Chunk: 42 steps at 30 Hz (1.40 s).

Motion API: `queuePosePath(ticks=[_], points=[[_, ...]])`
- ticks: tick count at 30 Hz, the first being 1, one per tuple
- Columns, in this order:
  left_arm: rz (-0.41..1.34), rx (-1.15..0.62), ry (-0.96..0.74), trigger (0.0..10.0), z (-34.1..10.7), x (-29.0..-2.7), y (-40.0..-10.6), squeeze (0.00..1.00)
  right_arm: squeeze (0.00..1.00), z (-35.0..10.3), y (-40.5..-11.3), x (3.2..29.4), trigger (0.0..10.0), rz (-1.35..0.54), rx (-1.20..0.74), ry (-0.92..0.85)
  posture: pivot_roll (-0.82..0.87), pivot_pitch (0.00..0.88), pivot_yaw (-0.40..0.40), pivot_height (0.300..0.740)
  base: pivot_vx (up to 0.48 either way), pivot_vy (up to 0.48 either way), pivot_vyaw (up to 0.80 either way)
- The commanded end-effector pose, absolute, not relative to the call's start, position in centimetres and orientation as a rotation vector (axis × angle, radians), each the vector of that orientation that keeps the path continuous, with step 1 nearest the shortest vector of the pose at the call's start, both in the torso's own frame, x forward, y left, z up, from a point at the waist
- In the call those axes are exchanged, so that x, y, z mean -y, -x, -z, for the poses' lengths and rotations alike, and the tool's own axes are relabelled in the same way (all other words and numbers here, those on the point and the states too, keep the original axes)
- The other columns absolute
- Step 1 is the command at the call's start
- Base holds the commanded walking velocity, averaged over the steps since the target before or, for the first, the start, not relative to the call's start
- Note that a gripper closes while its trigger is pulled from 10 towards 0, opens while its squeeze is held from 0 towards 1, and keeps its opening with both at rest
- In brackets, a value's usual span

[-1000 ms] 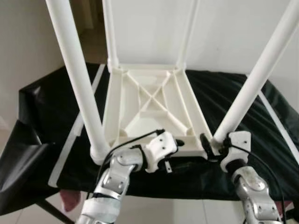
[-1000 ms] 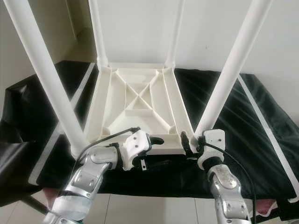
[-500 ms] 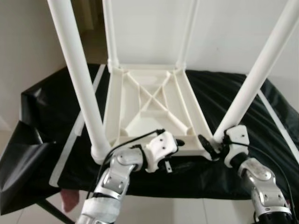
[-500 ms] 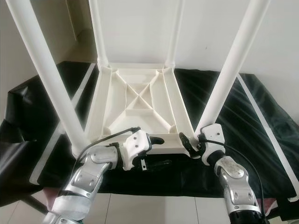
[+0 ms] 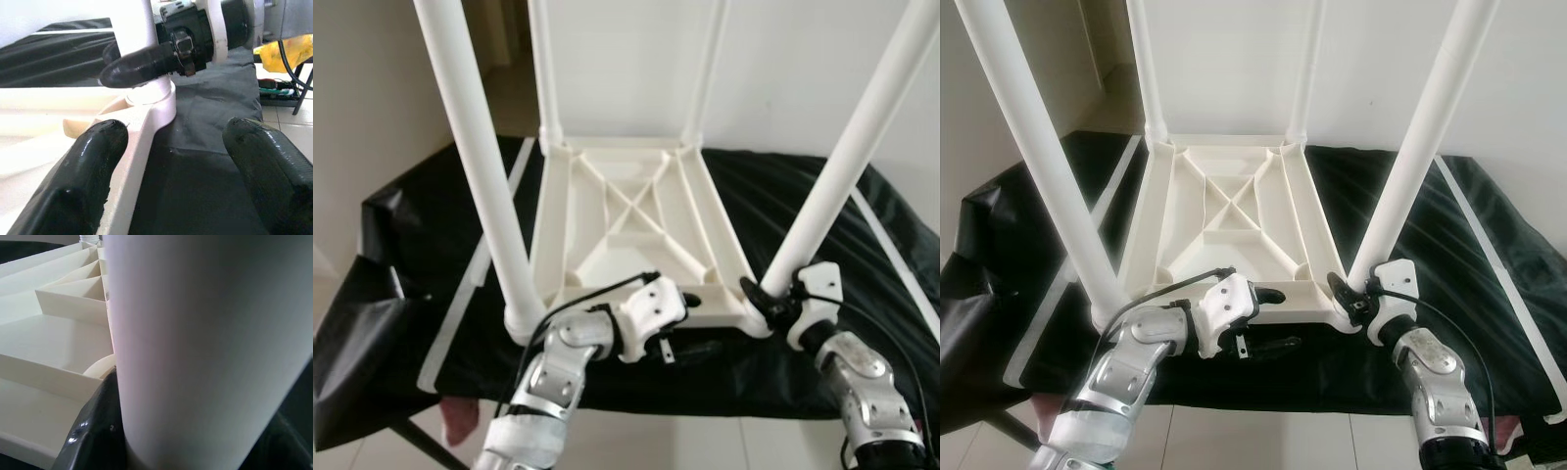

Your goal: Building children table

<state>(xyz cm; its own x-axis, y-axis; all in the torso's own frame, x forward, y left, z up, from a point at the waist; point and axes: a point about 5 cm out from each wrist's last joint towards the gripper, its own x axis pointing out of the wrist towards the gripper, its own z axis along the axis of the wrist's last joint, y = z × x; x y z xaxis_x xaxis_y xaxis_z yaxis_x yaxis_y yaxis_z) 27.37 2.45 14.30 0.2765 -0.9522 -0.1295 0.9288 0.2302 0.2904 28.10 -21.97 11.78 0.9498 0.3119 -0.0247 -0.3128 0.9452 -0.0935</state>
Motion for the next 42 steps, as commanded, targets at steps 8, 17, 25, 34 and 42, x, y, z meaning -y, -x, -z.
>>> queuePosePath(ticks=[8,17,25,34,42], points=[[1.156,0.096,-0.315,10.0,-14.4,-2.6,-27.8,0.0,0.0,-10.5,-28.0,21.4,10.0,-0.128,-0.09,0.106,-0.02,0.0,-0.021,0.74,0.0,0.0,0.0],[1.168,0.096,-0.31,10.0,-14.3,-2.3,-27.7,0.0,0.0,-10.3,-27.2,21.8,10.0,0.168,-0.108,0.05,-0.03,0.0,-0.018,0.74,0.0,0.0,0.0],[1.169,0.099,-0.309,10.0,-14.4,-2.2,-27.8,0.0,0.0,-9.8,-26.1,20.9,10.0,0.408,-0.119,0.025,-0.03,0.0,-0.019,0.74,0.0,0.0,0.0],[1.167,0.104,-0.312,10.0,-14.6,-2.2,-28.0,0.0,0.0,-9.1,-25.2,19.7,10.0,0.585,-0.158,-0.032,-0.03,0.0,-0.009,0.74,0.0,0.0,0.0],[1.177,0.108,-0.318,10.0,-14.7,-2.1,-28.0,0.0,0.0,-9.2,-25.1,19.8,10.0,0.624,-0.171,-0.022,-0.03,0.0,-0.009,0.74,0.0,0.0,0.0]])
